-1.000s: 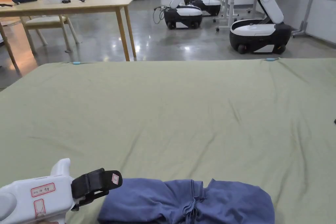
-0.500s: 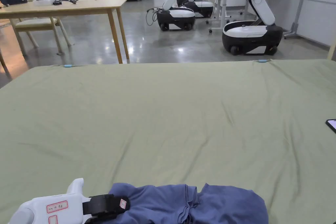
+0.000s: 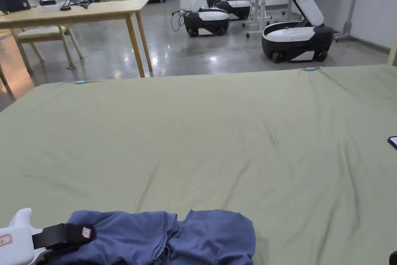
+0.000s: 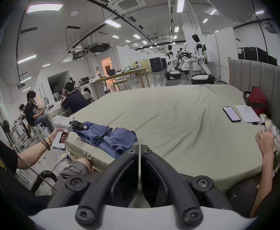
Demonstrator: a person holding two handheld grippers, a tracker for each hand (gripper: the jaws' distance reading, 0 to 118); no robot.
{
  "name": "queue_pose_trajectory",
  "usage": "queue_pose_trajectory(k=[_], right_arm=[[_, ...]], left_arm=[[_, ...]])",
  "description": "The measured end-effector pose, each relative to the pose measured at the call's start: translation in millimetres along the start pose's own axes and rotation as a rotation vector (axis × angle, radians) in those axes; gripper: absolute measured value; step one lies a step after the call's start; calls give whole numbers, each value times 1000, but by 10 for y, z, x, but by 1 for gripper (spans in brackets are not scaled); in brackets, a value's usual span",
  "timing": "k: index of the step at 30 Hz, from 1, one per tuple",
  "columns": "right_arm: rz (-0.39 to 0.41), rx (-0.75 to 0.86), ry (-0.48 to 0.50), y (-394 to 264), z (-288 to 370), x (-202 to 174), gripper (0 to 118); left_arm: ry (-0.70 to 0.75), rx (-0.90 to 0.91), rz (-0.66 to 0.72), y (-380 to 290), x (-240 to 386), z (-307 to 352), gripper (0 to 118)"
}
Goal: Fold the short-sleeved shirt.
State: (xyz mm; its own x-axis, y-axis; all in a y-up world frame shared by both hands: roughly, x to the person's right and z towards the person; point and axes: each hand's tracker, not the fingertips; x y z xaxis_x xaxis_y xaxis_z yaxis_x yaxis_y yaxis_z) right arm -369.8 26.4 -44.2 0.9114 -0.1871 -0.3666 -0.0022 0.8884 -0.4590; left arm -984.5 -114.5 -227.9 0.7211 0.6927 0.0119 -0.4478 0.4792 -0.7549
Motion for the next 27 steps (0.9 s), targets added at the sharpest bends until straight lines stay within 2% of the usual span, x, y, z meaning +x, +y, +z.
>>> queue_pose_trajectory(k=[5, 9, 15, 16, 17, 19, 20, 21, 24, 27], right_arm=[[4, -8, 11, 25, -46, 2, 3], [15, -10, 6, 32, -37, -2, 3], [1, 1, -10, 10, 85, 30, 3], [-1, -1, -21, 0, 110, 46, 3], [-4, -2, -30, -6, 131, 61, 3], [-14, -3, -50, -29, 177, 118, 3], [-19, -2, -57, -54, 203, 174, 3], [-28, 0, -65, -65, 222, 202, 3], [-40, 0, -79, -81, 244, 231, 3], [-43, 0, -82, -76, 237, 239, 3]], left_arm=[[-105, -16, -50, 27, 810, -10, 15], [-118, -113, -146, -59, 1461, -383, 16], [-125, -251, -84, -297, 1599, -1359, 16], [-149, -271, -75, -353, 1610, -1490, 23], [-172, -302, -62, -396, 1605, -1590, 42], [-295, -293, 29, -521, 1572, -1744, 104], [-368, -309, 47, -538, 1567, -1787, 116], [-426, -313, 55, -568, 1614, -1802, 118], [-302, -326, -27, -502, 1728, -1787, 118], [-328, -359, -39, -344, 1860, -1572, 118]])
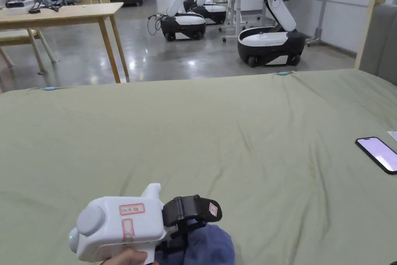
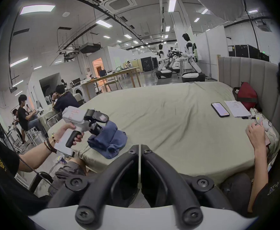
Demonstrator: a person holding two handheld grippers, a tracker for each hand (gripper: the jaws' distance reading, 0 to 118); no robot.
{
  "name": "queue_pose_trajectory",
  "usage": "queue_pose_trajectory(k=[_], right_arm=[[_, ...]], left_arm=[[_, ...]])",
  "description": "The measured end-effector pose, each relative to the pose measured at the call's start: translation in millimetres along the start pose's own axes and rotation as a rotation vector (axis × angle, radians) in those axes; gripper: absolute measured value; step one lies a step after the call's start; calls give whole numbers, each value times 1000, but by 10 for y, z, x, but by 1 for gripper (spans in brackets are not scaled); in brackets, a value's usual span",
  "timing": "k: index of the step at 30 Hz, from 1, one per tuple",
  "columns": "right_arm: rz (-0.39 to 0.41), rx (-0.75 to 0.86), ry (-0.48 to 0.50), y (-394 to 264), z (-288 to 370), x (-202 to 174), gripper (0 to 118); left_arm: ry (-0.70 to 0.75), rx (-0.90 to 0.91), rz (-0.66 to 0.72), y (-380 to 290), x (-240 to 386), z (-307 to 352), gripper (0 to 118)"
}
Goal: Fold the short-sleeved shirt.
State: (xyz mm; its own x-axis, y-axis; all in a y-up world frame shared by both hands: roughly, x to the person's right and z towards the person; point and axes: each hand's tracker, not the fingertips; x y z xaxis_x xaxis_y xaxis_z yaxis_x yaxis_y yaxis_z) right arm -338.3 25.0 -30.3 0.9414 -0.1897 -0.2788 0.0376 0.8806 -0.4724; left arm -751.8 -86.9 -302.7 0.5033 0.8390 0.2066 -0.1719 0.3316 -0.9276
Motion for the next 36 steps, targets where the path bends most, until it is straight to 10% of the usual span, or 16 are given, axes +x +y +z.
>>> queue_pose_trajectory(k=[7, 8, 10, 28, 36], right_arm=[[18, 7, 26, -45, -54, -6, 3], [22, 7, 32, -40, -68, -16, 3], [27, 6, 42, -57, -98, -30, 3], [21, -13, 16, -107, -44, -104, 3], [-16, -4, 71, -61, -235, -175, 3]], left_arm=[[70, 275, -156, -95, 172, 1200, 107], [113, 277, -185, -142, 91, 1274, 84], [178, 252, -230, -257, -81, 1304, 0], [143, -101, -295, -281, -198, -761, 0], [88, 16, -364, -276, 107, -252, 0]])
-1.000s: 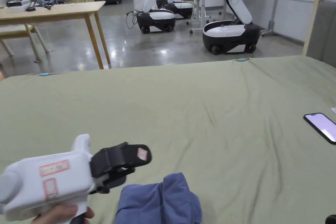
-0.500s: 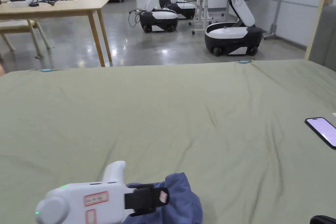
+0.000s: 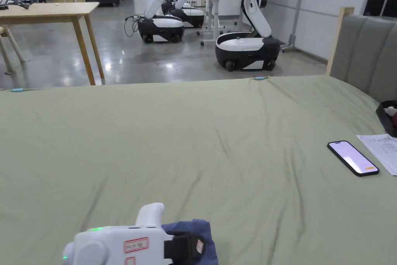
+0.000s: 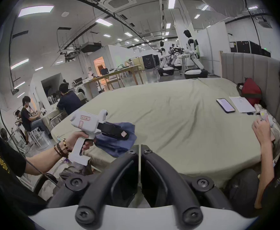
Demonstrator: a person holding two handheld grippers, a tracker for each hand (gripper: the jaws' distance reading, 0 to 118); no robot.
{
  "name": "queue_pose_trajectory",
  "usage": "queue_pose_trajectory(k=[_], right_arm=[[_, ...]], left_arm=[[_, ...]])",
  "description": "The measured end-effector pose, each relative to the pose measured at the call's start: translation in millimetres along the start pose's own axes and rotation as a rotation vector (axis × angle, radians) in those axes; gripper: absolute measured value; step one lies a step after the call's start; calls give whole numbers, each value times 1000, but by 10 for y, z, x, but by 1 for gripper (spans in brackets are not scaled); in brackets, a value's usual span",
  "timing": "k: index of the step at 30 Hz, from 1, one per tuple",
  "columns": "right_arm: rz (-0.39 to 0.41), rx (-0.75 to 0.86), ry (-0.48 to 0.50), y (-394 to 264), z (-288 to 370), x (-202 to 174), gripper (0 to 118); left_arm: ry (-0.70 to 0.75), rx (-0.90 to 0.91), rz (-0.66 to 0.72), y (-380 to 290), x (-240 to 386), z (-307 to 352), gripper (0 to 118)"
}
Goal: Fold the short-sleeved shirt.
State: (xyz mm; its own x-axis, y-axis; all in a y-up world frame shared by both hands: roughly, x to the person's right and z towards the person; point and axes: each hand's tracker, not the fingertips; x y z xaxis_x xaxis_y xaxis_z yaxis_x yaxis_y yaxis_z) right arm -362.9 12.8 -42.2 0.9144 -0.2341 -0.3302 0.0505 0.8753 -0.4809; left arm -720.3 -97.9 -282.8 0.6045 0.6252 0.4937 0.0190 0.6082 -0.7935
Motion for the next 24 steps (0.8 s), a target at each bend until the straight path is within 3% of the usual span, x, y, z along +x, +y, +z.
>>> queue_pose_trajectory(k=[4, 9, 12, 16, 23, 24], right_arm=[[8, 29, 181, 230, -489, -172, 3], [-48, -51, 357, 338, -1514, -272, 3], [-16, -146, 333, 227, -2111, -286, 3], [-80, -278, 247, -116, -2722, -188, 3], [-164, -312, 246, -318, -2870, -11, 3], [-164, -314, 236, -317, -2852, -15, 3]], left_arm=[[50, 182, -33, -107, 114, 843, 0], [106, 299, 92, -656, -103, 1698, 0], [174, 343, 120, -959, -103, 1983, 0], [175, 379, 180, -1197, -152, 2172, 0], [196, 346, 219, -1105, -288, 1905, 0], [198, 345, 210, -1047, -297, 1825, 5]])
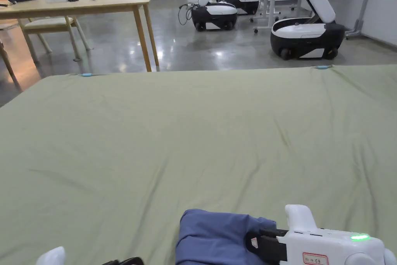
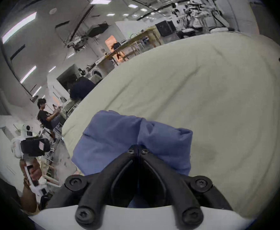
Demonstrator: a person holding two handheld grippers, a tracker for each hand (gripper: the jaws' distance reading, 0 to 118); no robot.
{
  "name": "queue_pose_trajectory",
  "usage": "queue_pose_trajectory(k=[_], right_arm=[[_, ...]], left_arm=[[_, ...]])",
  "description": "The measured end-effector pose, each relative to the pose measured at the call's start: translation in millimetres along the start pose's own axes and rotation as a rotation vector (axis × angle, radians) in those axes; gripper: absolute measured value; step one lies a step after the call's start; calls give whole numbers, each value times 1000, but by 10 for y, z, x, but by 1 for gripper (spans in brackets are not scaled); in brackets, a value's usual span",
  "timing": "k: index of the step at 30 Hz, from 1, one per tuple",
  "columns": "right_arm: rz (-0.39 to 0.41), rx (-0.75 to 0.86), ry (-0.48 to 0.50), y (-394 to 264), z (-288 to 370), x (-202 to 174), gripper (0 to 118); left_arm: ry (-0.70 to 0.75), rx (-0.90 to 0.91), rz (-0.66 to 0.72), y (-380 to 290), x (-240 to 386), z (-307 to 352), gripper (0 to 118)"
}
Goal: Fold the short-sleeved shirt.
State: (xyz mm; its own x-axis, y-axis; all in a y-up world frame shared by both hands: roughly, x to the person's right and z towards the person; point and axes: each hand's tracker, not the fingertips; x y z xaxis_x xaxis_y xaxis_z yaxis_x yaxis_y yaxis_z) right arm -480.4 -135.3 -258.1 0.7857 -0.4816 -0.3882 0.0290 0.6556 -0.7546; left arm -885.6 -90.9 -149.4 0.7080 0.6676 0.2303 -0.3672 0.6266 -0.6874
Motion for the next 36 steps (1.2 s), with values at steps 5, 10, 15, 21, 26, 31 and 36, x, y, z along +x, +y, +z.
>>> queue_pose_trajectory(k=[5, 10, 15, 21, 26, 31, 36], right_arm=[[15, 6, -13, -50, 13, -17, 3], [-10, 17, -3, -69, 17, 2, 3], [-30, 30, 21, -106, 18, 66, 3], [-40, 32, 37, -131, 12, 111, 3], [-24, 40, 63, -57, 59, 16, 3], [-1, 90, 95, 52, 259, -242, 3], [-8, 121, 49, 96, 398, -383, 3]], left_arm=[[-86, -68, 25, 91, -190, -570, 118], [-97, -148, 98, 145, -362, -1250, 118], [-159, -201, 85, 157, -330, -1667, 116], [-60, -189, 39, 152, -227, -1677, 36], [-97, -225, 57, 338, -355, -1651, 36], [-90, -190, 47, 743, -843, -1191, 36], [-1, -98, 109, 1292, -1855, -153, 36]])
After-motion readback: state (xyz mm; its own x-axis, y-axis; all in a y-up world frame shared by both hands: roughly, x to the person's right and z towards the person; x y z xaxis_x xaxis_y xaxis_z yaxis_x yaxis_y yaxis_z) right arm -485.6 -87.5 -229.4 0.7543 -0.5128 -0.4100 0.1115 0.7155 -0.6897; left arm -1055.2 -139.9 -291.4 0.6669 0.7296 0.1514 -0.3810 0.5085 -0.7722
